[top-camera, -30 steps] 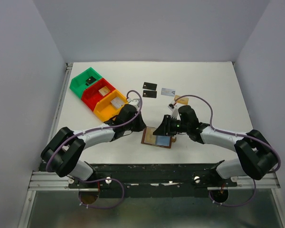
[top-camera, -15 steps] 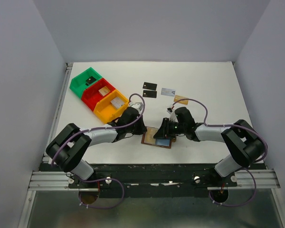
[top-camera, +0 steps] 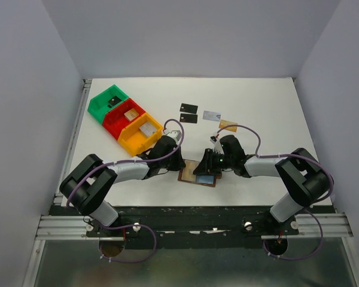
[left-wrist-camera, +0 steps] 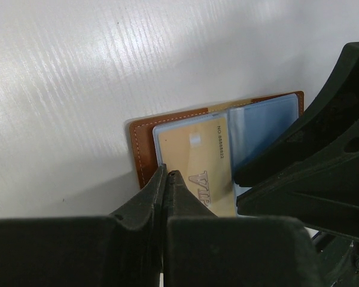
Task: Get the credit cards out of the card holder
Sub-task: Remove the credit card from the card holder.
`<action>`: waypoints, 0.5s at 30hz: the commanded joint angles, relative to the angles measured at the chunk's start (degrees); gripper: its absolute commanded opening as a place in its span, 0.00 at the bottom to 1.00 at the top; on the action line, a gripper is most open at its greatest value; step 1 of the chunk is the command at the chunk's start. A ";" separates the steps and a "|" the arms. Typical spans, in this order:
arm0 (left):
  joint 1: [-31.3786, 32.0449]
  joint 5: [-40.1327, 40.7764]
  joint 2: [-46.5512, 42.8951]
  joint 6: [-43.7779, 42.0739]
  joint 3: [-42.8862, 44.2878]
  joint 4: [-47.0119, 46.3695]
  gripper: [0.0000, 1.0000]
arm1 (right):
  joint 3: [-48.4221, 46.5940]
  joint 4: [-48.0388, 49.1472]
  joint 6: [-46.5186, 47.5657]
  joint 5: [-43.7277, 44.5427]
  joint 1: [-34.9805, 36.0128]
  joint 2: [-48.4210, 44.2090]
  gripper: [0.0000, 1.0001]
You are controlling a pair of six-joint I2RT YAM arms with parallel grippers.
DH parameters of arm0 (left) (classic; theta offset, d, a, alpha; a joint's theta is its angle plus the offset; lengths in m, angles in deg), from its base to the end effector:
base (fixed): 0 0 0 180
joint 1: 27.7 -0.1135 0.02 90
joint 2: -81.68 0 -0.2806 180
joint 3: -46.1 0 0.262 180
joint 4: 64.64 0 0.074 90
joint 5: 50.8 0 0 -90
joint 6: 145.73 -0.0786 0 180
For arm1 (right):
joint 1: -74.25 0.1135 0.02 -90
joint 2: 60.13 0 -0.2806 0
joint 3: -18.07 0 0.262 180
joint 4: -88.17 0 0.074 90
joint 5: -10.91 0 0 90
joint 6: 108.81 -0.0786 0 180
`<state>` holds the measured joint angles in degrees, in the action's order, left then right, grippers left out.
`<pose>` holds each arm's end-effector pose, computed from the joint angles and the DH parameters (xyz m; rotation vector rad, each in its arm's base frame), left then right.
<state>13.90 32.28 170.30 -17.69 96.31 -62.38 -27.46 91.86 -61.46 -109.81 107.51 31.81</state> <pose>0.2434 -0.2287 0.1322 0.1427 2.4230 -0.8262 0.2407 0.2059 0.1081 -0.0961 2.5463 1.2291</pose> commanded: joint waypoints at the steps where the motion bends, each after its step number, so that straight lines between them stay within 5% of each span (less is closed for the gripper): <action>1: 0.49 0.32 -0.02 0.19 -0.58 0.26 0.05 | -0.66 1.35 0.03 -0.74 -0.65 1.57 0.41; 15: 0.93 0.85 -0.11 0.45 -2.60 0.96 0.01 | 0.57 3.99 -1.64 -2.24 -2.40 2.54 0.41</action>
<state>14.28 32.32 170.30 -17.49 95.13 -62.12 -27.46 93.54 -62.38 -111.04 105.94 32.99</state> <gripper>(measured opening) 0.042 0.407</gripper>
